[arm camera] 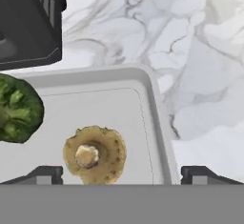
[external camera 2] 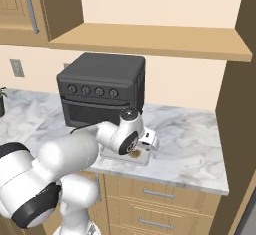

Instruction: Take the mushroom and broccoli out of the freezer and place them in the tupperware container on the counter. Then put the tupperware containing the vegetables back in the freezer.

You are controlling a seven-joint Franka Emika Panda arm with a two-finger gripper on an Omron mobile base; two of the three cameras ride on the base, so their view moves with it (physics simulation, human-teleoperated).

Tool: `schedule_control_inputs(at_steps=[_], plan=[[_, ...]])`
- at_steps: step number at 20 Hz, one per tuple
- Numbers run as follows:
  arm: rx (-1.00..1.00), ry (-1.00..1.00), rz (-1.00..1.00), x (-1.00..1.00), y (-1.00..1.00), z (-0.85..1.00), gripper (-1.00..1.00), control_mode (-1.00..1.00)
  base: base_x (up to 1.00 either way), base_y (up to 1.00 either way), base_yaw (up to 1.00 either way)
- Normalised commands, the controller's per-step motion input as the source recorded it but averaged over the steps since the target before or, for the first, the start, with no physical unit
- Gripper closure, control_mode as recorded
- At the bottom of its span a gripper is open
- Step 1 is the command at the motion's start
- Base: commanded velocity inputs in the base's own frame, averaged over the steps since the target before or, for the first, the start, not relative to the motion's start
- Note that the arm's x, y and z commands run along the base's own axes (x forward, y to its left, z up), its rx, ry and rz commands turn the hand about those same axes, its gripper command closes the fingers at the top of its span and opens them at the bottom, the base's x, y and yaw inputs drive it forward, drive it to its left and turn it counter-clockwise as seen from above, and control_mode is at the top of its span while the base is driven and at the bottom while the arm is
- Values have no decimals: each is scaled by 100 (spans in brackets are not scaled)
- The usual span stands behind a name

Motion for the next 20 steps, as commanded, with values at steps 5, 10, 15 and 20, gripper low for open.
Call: schedule_control_inputs(at_steps=[5, 10, 15, 20], plan=[[0, 3, 0, 17, -39, 0, -100, -100, 0, 0, 0], [4, 4, 0, 23, -40, -3, -100, -100, 0, 0, 0], [3, 4, 0, 6, -2, -18, -100, -100, 0, 0, 0], [0, 6, 0, 18, 0, -29, -100, -100, 0, 0, 0]])
